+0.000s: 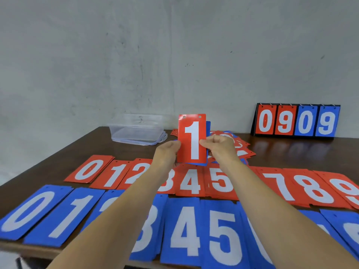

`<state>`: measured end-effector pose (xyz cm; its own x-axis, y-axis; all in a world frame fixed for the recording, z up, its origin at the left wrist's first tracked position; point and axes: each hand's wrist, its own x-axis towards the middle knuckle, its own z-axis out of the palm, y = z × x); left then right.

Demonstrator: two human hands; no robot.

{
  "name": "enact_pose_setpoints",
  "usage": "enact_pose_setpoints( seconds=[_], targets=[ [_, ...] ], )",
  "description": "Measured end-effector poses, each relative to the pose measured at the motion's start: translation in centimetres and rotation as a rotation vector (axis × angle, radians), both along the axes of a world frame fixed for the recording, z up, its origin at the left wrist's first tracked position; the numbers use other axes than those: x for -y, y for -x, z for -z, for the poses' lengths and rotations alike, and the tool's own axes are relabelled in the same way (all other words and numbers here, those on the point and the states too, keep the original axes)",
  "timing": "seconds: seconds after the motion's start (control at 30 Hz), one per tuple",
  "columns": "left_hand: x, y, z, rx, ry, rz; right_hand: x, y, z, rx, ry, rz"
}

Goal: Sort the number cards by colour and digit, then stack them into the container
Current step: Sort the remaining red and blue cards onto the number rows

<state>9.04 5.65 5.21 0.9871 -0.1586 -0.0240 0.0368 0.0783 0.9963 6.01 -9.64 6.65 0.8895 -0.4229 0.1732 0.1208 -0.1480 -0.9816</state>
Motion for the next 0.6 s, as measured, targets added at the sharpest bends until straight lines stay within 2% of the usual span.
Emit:
enact_pose_setpoints(
  seconds=[0.17,0.47,0.6],
  targets=[
    [-4.1,2.5,0.3,0.184,-0.152,-0.005,-3.8,2.3,0.8,0.035,0.099,-0.01],
    [-13.1,2.5,0.9,0.13,-0.173,-0.075,-7.5,5.5,1.7,0.076,0.333,0.089],
    [-17.1,1.0,1.6,0.096,-0.225,-0.148,-8.0,6.2,2.1,0.007,0.398,0.113]
  ],
)
